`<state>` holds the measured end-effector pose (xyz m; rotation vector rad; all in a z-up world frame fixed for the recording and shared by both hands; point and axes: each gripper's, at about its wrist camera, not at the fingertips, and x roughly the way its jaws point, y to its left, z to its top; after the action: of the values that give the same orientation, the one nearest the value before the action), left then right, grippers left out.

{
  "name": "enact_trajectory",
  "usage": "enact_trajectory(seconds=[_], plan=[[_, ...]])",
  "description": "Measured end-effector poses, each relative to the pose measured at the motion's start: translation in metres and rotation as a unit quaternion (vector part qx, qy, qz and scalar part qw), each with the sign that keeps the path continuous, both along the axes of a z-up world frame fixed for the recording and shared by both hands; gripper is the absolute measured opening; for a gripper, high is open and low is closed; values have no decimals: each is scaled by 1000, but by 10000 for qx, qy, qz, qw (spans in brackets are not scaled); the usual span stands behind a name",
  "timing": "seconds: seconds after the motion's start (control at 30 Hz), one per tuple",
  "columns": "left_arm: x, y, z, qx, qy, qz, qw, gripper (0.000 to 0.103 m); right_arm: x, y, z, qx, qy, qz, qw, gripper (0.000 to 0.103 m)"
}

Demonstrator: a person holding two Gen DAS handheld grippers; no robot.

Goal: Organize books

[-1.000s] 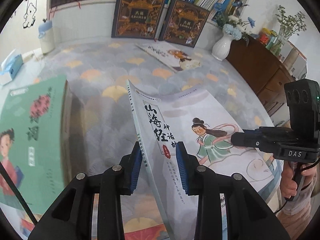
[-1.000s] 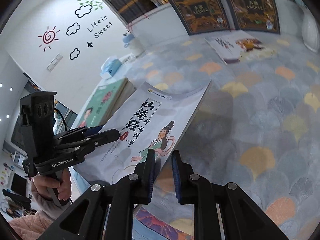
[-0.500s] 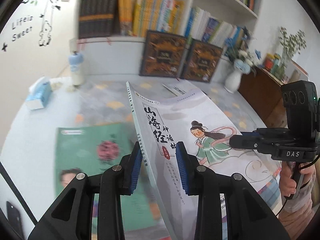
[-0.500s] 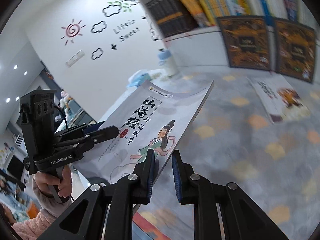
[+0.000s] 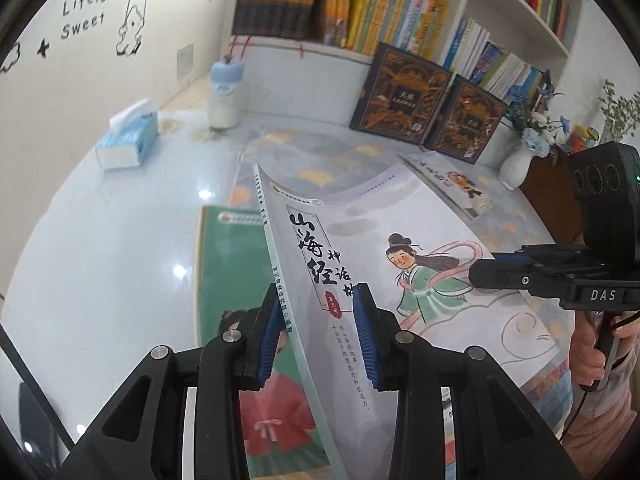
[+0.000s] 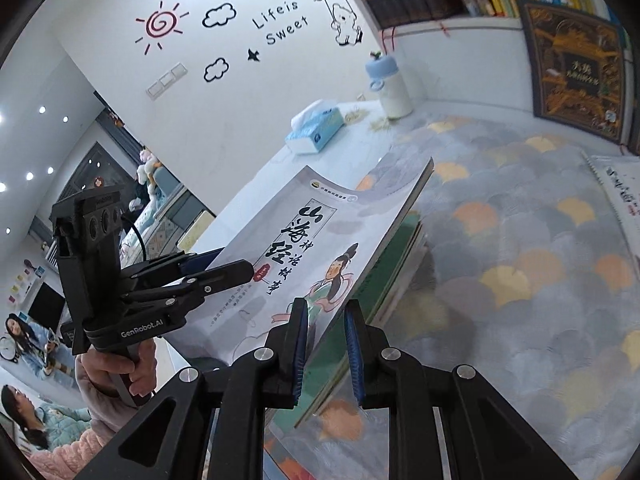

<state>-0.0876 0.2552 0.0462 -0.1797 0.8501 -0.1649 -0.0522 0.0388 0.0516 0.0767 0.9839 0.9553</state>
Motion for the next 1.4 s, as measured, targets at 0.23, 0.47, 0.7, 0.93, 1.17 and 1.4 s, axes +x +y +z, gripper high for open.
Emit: enact_trajectory(seconds=[0.23,0.47,0.7,0.93,1.17,1.4], plan=[[0,17,-26,125,282,165,9994,33,5,20,-27,-22,445,198,9988,19],[-5,27,-35,104,327,259,9991,42,8,25,-48,-208,577,198,9979,19],[-3,36,-32,316,318,586,9973,43,7,26,-57,-253,660,210,9973,19],[-15,36,-23,566,180,1170,9914,43,4,30,-57,-621,334,266,9972,49],[-23,10,9,425,-204,1155,9922,57,14,-2,-57,-295,568,137,9979,56],[-4,-71,37,327,-607,537,9962,64,37,-82,-59,-77,739,-450,9962,57]])
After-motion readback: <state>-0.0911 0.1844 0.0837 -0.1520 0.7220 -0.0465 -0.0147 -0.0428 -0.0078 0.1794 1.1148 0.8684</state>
